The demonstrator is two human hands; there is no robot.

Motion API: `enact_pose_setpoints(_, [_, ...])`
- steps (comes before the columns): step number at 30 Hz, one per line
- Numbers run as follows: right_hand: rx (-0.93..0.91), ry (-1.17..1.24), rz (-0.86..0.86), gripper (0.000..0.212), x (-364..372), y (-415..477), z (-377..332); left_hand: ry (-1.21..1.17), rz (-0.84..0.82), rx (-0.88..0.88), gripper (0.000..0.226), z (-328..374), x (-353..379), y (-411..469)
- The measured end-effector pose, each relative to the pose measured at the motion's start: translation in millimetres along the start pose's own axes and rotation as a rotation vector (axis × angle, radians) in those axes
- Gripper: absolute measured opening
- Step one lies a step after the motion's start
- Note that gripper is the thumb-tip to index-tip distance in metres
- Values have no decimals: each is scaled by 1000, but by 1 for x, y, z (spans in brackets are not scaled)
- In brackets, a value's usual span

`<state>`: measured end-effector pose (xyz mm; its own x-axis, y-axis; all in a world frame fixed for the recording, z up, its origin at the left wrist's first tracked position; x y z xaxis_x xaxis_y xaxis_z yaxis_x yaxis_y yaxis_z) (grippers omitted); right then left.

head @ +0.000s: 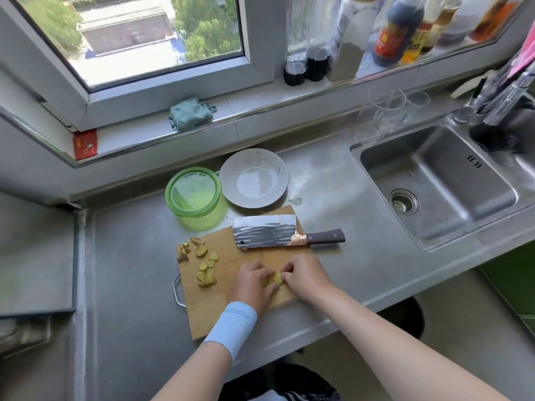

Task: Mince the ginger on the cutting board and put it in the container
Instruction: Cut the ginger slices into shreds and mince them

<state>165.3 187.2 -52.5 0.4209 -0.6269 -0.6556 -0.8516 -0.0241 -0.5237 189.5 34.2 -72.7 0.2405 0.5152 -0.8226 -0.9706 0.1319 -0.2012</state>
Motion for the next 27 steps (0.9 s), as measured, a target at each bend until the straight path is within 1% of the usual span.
enact_pose_setpoints(4, [-36, -24, -23, 13, 0, 3, 2, -6, 45, -16, 27, -4, 4, -5])
enact_pose_setpoints(6, [-66, -44, -46, 15, -2, 3, 2, 1, 26, -38, 28, -2, 4, -4])
enact_pose_setpoints(8, [-119, -107, -35, 20, -5, 2, 0, 6, -9, -19, 30, -2, 3, -1])
enact_pose_setpoints(9, [-154, -121, 20, 22, -9, 4, -1, 19, -35, -3, 33, -2, 3, 0])
enact_pose_setpoints(11, [-247, -119, 193, 22, -21, 10, 0, 39, -80, 6, 41, -3, 0, 1])
enact_pose_setpoints(12, [-302, -165, 271, 20, -29, 15, 2, 35, -80, 5, 42, -4, -2, 1])
enact_pose_setpoints(13, [-341, -259, 305, 22, -37, 21, 5, 26, -57, 8, 42, -5, -4, 1])
enact_pose_setpoints(14, [-348, -377, 283, 27, -44, 26, 8, 12, -32, 7, 41, -5, -6, 1])
enact_pose_setpoints(16, [-321, -569, 164, 44, -54, 34, 12, -17, 9, 2, 41, -5, -12, 0])
enact_pose_setpoints(18, [-337, -655, 104, 54, -58, 39, 13, -33, 74, 24, 38, -4, -21, 0])
enact_pose_setpoints(22, [-417, -725, 145, 66, -57, 41, 14, -15, 188, 51, 30, -6, -41, 0])
enact_pose_setpoints(24, [-457, -766, 175, 66, -61, 36, 10, -21, 248, 58, 27, -12, -51, -1])
enact_pose_setpoints(25, [-469, -759, 167, 67, -64, 33, 7, -33, 283, 54, 26, -15, -55, 0])
enact_pose_setpoints(27, [-450, -644, 98, 65, -75, 28, 0, -76, 377, 33, 23, -19, -64, 3])
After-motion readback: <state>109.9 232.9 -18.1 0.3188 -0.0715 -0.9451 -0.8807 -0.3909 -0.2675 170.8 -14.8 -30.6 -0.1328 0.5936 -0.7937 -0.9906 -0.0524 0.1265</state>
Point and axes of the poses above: each hand's wrist, its own y-axis towards the middle knuckle, its own x-axis out of the palm, z = x × y, the point moved 1 cm from there along y, towards the middle knuckle, and after that the axes turned 2 degrees about y, right-handed, at the moved point
